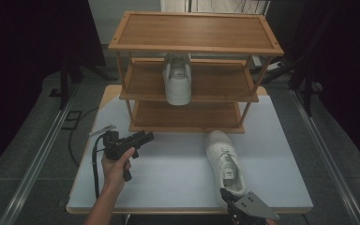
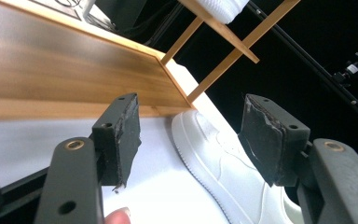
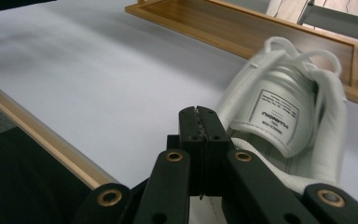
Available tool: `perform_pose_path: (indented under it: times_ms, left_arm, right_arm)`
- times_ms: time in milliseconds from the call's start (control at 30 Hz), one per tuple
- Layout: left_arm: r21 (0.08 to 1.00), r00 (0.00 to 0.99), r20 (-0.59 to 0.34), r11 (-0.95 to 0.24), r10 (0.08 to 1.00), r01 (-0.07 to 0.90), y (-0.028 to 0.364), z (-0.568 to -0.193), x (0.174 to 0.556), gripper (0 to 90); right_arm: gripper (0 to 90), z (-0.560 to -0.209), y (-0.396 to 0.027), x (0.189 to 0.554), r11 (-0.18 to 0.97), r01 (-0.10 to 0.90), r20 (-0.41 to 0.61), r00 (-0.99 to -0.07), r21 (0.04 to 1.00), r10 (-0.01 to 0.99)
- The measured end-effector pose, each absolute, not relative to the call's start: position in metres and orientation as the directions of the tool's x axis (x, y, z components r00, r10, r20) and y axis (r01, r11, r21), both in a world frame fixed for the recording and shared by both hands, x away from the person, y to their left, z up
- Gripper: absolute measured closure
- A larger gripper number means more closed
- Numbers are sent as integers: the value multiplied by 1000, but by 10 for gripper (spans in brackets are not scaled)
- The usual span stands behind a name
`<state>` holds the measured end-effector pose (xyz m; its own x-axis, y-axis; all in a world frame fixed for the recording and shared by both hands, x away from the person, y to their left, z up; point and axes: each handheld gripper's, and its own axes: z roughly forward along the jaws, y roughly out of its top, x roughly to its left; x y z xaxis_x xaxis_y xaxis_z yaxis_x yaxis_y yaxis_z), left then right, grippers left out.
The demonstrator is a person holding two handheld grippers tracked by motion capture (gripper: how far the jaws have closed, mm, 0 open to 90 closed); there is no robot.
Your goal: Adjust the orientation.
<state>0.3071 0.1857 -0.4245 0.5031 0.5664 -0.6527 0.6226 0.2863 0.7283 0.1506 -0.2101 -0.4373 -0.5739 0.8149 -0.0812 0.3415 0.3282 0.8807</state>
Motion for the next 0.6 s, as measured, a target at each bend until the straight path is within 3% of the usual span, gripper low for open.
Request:
perform_pose_path:
  times_ms: [233, 400, 600]
  left_arm:
    - [719, 493, -661, 287, 566, 634, 188, -436, 305, 374]
    - [718, 496, -660, 280, 565, 637, 188, -439, 304, 374]
    - [707, 486, -676, 299, 555, 642, 188, -442, 301, 374]
  right_arm:
    - [887, -439, -218, 147, 309, 340, -71, -563, 888, 823]
    - [769, -432, -215, 144, 285, 319, -47, -590, 904, 806]
    - [594, -395, -230, 146, 218, 252, -36, -572, 943, 819]
